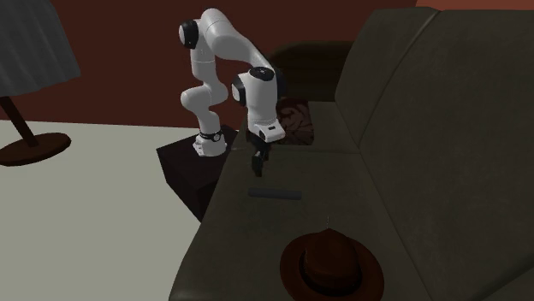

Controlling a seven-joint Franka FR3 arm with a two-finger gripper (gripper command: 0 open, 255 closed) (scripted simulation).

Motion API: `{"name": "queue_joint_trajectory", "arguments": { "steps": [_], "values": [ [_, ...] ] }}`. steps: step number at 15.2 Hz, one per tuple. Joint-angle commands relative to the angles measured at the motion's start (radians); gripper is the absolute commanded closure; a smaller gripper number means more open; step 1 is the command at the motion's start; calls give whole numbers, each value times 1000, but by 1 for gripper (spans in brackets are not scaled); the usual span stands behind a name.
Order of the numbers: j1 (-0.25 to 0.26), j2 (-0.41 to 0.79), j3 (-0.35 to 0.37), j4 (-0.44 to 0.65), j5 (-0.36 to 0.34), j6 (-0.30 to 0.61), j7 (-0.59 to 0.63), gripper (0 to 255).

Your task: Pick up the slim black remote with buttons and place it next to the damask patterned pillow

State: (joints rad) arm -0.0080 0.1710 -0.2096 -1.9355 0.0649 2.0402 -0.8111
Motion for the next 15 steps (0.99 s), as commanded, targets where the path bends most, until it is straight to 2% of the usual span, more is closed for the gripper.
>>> {"name": "queue_joint_trajectory", "arguments": {
  "steps": [1,4,11,15],
  "values": [
    [-12,77,3,61,20,9,-54,0],
    [-29,200,16,180,46,3,-115,0],
    [-30,236,22,134,56,84,-122,0],
    [-30,239,23,130,57,91,-123,0]
  ]
}}
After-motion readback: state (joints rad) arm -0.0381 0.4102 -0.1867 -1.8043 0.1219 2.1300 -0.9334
